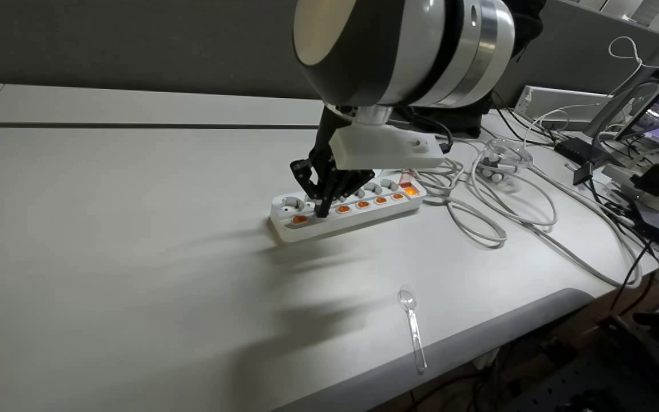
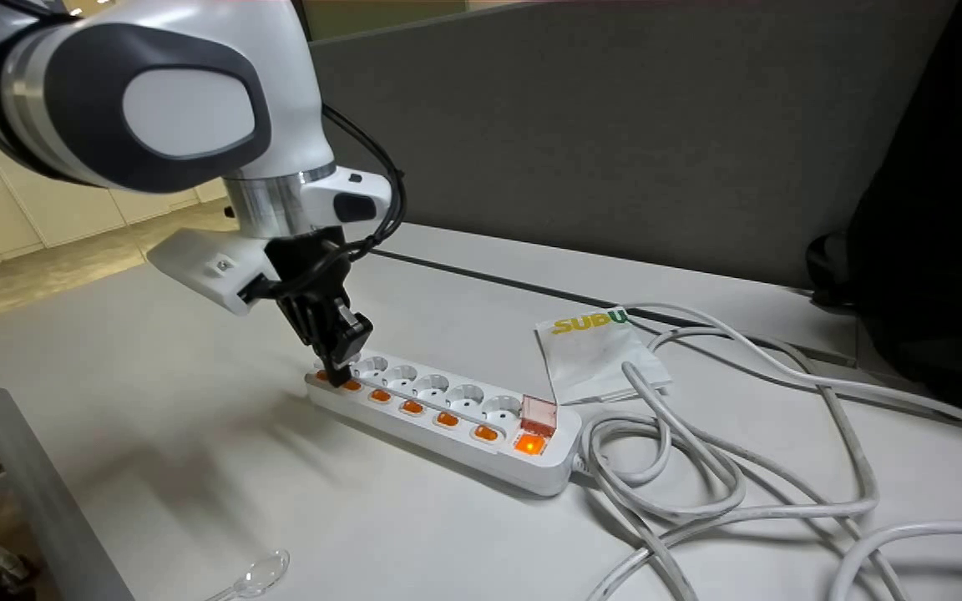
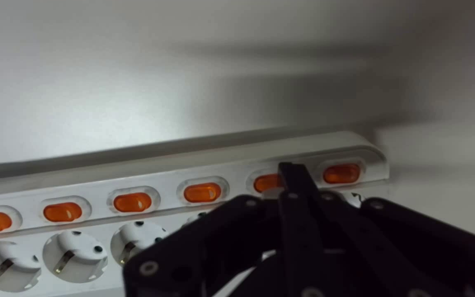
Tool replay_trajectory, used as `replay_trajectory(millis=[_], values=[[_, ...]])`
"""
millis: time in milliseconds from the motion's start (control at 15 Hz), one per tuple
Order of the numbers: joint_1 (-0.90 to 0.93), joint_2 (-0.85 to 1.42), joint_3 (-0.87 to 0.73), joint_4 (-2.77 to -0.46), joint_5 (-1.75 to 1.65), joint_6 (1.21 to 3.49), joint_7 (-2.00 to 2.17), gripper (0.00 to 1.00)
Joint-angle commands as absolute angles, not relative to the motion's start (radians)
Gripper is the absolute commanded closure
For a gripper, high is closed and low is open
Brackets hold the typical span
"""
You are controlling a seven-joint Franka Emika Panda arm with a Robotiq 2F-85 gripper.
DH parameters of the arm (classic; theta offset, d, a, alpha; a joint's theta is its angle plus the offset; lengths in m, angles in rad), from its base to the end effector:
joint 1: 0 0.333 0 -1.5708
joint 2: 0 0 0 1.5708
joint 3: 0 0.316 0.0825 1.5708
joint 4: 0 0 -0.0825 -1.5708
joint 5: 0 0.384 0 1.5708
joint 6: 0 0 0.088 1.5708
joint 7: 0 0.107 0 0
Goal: Turn off the second switch from the left on the adapter
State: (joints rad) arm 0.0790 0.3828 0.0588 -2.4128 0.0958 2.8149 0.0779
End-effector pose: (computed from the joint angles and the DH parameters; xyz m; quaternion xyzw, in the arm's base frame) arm 0.4881 0.0647 0.1569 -0.9994 0.0175 -0.0066 0.0276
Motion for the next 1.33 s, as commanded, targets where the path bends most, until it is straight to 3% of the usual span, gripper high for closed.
replay_trajectory(millis=[0,1267], values=[[0.075,0.39,0.061,-2.41,0.094,2.817,0.083,1.0],[0.18,0.473,-0.028,-2.37,0.001,2.774,0.234,1.0]])
